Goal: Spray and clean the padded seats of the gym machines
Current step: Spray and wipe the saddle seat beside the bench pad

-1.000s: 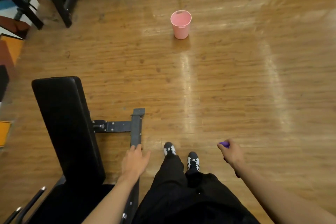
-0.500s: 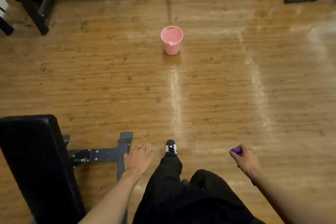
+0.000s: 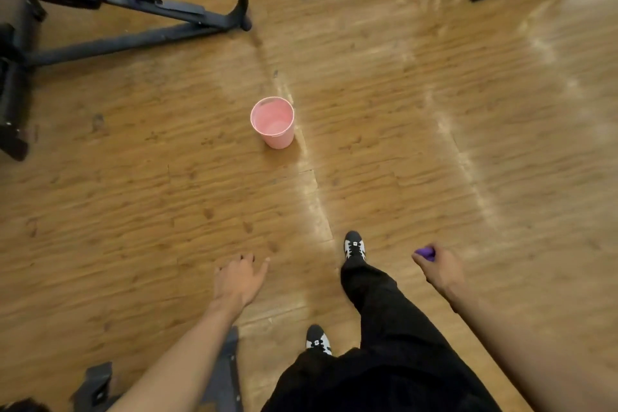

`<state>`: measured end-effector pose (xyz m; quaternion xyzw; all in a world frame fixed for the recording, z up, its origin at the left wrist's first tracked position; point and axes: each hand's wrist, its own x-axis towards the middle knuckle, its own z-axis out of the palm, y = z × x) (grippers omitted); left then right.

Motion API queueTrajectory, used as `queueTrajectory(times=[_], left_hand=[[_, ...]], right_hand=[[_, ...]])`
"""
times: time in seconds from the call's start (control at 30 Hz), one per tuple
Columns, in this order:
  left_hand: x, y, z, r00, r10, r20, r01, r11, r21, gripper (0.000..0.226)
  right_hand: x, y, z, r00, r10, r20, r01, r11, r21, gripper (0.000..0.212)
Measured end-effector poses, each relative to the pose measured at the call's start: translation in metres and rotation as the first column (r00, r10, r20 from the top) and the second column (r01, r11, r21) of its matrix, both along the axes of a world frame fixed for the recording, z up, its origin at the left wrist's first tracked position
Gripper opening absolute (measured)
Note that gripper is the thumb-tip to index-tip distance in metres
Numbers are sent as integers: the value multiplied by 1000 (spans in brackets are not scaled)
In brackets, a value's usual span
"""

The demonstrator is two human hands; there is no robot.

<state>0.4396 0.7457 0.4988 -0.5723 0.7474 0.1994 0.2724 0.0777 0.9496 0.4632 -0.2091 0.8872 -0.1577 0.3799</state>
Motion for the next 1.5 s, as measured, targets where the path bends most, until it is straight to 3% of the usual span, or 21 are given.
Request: queueTrajectory(times=[0.3,0.47,0.63,0.93,1.13,1.3,1.5], left_hand=[[-145,-170,19,989,102,-106,-112,989,-100,60],[-207,-245,4,972,162,-170,-179,980,-90,56],[-257,-329,-17,964,178,-198,-187,982,-27,48],[-305,-514,-20,949,234,-211,-235,972,23,45],[-330,-627,-27,922,317,-224,-322,947,12,41],[-345,-710,-39,907,382,-176,-385,923,15,38],[-368,-825,-31,819,536,-207,-546,837,6,40]], right_hand=[[-112,-195,22,994,82,65,-79,995,-54,14],[-172,-299,27,992,113,50,-110,992,-59,14],[-230,-393,21,985,172,16,-172,985,31,16],[-324,-576,65,962,232,-146,-225,972,64,14],[-358,-708,50,917,346,-201,-330,938,109,17],[-375,-840,32,885,453,-101,-442,889,119,16],[-400,-1011,24,844,535,-42,-530,843,87,17]])
